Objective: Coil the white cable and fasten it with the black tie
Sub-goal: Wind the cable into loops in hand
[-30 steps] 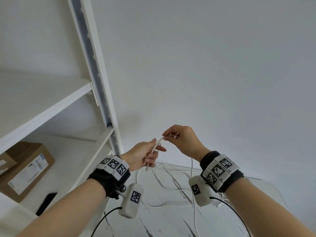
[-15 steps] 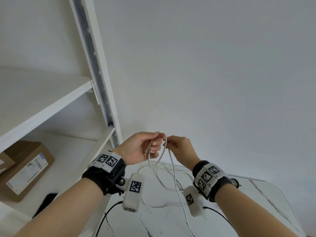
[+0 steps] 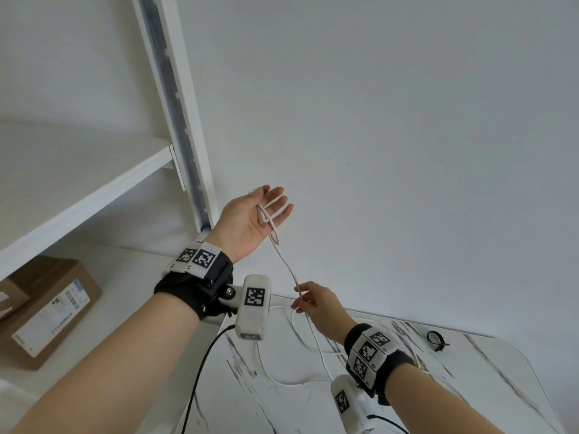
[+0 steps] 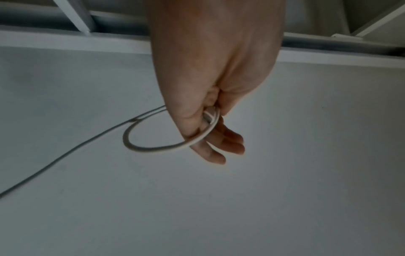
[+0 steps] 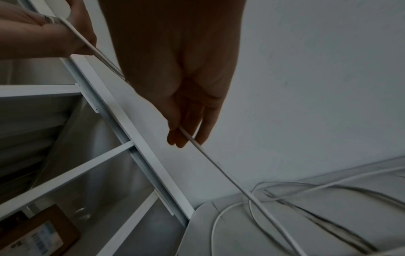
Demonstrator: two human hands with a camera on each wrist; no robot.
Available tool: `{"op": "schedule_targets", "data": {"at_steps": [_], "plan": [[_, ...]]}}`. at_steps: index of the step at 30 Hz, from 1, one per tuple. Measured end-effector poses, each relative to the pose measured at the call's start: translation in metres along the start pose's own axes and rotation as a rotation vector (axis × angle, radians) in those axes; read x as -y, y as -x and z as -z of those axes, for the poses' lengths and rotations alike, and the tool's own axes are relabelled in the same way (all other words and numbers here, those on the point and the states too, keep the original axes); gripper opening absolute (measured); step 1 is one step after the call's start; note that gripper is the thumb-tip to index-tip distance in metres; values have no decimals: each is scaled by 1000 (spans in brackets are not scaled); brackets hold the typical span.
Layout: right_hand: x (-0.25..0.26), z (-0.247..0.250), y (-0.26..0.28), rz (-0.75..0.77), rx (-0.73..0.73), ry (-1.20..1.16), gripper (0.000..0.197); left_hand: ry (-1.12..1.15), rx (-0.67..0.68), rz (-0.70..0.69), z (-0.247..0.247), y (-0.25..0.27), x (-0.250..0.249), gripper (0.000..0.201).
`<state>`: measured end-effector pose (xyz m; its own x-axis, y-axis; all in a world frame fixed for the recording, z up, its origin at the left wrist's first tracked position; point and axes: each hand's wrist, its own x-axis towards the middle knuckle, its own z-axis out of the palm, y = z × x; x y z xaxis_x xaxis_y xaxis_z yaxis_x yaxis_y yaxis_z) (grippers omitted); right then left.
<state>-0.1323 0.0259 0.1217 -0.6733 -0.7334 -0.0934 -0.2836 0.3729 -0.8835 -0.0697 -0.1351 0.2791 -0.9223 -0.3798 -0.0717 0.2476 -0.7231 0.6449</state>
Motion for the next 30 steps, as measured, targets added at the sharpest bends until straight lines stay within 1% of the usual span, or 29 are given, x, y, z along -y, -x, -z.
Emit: {"op": "schedule_targets", "data": {"at_steps": [2, 5, 9, 13, 15, 20, 22, 27, 30], "plan": [[-6, 0, 6, -21, 26, 13, 17, 2, -42, -43, 3, -5, -7, 20], [-5, 4, 13, -5, 9, 39, 13, -25, -105, -86, 8, -12, -11, 19], [13, 13, 16, 79, 9, 179, 15, -218, -132, -118, 17, -17, -5, 17], [37, 26, 20, 226, -22, 314, 19, -461, -149, -123, 18, -13, 7, 13], [48, 33, 22, 296, -40, 330, 20, -583, -133, -97, 19, -11, 14, 11], [70, 44, 18, 442, -61, 358, 20, -901, -56, 27, 24, -4, 30, 14], [77, 46, 14, 500, -62, 349, 18, -980, -37, 67, 27, -2, 36, 16], [88, 51, 9, 522, -74, 283, 18, -981, 42, 192, 28, 6, 45, 16], [91, 55, 8, 463, -84, 197, 15, -989, 63, 257, 29, 9, 48, 29]]}}
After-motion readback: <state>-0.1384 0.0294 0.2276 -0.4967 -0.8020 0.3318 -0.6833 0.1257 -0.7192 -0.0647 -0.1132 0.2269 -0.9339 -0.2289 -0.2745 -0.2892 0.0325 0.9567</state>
